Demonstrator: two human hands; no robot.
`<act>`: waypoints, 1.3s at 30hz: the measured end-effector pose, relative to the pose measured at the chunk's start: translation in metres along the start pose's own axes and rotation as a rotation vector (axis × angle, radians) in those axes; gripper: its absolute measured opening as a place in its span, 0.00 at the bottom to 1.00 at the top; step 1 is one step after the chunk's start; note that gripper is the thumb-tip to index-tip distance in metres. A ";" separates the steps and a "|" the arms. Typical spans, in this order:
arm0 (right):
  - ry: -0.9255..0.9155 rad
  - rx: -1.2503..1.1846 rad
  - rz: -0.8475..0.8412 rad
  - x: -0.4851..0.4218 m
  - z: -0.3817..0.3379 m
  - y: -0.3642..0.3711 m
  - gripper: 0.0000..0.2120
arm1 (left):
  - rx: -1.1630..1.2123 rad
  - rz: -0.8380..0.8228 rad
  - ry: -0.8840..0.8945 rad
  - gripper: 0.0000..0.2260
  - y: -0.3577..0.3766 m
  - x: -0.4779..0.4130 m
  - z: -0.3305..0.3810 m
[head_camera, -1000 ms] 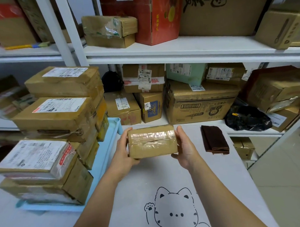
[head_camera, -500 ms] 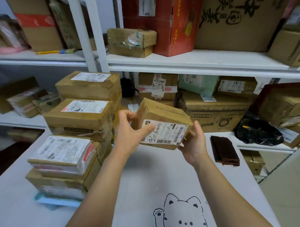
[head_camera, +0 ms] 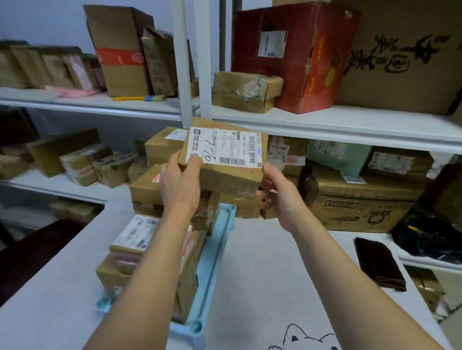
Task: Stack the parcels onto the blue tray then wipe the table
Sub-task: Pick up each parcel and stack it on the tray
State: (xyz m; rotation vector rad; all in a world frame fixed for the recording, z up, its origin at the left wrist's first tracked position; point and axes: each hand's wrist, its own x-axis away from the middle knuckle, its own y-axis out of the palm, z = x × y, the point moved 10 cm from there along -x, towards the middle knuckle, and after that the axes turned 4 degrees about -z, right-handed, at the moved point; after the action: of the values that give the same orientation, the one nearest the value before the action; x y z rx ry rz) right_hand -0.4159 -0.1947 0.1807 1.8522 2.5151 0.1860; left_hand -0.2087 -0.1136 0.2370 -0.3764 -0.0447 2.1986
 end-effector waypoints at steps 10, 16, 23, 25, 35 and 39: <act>0.078 0.318 0.082 -0.031 -0.015 0.066 0.32 | -0.056 0.169 -0.137 0.22 -0.064 -0.036 -0.034; 0.139 0.369 0.137 -0.035 -0.005 0.080 0.36 | -0.056 0.188 -0.206 0.24 -0.071 -0.049 -0.047; 0.140 0.380 0.180 -0.037 -0.007 0.085 0.31 | -0.059 0.175 -0.244 0.25 -0.067 -0.059 -0.058; 0.147 0.377 0.181 -0.037 -0.007 0.086 0.31 | -0.063 0.179 -0.241 0.25 -0.067 -0.059 -0.060; 0.150 0.329 0.225 -0.035 -0.002 0.076 0.26 | -0.128 0.252 -0.075 0.25 -0.073 -0.051 -0.031; 0.139 0.306 0.264 -0.029 -0.001 0.067 0.24 | -0.274 0.291 0.271 0.13 -0.057 -0.028 0.025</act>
State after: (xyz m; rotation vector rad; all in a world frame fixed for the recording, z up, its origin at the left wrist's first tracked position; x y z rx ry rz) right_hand -0.3438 -0.2032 0.1867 2.3641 2.4930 -0.0770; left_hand -0.1557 -0.0980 0.2776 -0.8790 -0.1516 2.4117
